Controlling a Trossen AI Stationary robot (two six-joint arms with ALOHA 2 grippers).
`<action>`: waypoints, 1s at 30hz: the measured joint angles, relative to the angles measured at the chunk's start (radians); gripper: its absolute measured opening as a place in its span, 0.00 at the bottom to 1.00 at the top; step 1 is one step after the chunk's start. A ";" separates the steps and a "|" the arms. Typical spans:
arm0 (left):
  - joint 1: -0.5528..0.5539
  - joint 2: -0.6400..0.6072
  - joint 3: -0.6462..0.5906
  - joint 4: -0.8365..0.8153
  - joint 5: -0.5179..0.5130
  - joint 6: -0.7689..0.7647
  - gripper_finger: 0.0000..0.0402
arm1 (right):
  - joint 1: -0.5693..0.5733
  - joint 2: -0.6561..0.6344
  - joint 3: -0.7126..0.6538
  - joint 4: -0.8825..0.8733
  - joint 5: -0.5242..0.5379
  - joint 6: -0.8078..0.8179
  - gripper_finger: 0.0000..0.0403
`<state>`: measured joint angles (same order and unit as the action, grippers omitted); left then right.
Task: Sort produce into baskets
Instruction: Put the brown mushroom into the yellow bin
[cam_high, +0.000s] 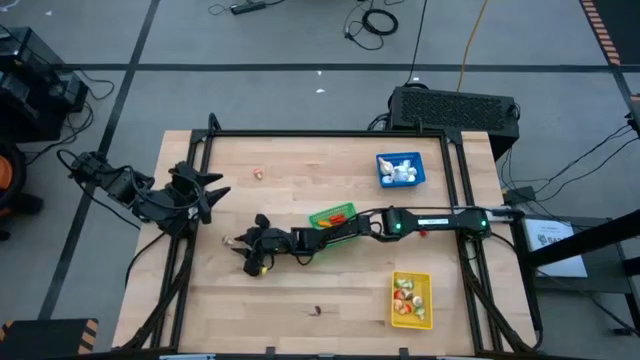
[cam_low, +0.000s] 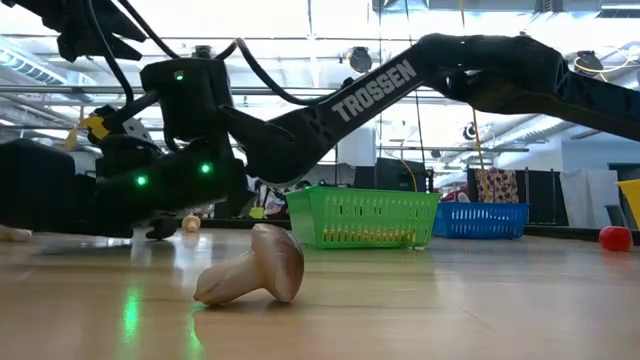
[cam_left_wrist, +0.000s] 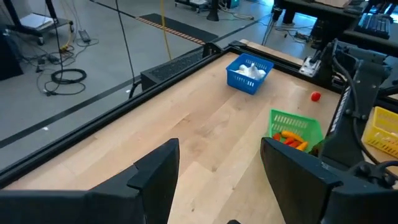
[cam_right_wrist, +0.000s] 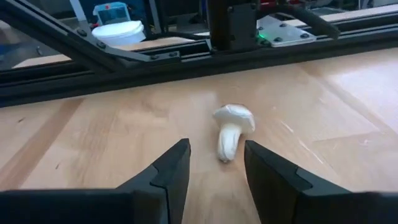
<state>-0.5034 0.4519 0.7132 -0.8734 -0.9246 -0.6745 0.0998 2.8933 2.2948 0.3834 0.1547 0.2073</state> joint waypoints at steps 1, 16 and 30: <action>0.000 0.000 0.000 0.000 -0.003 0.000 0.58 | -0.001 0.000 0.000 -0.009 0.001 0.001 0.36; 0.000 0.023 0.000 -0.009 0.013 0.002 0.58 | -0.014 0.077 0.059 0.031 0.016 -0.075 0.36; 0.000 0.058 0.000 -0.011 0.006 0.001 0.58 | -0.030 0.075 0.065 -0.104 -0.027 -0.058 0.23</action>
<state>-0.5034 0.5100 0.7132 -0.8848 -0.9188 -0.6731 0.0696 2.9685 2.3600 0.2793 0.1277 0.1490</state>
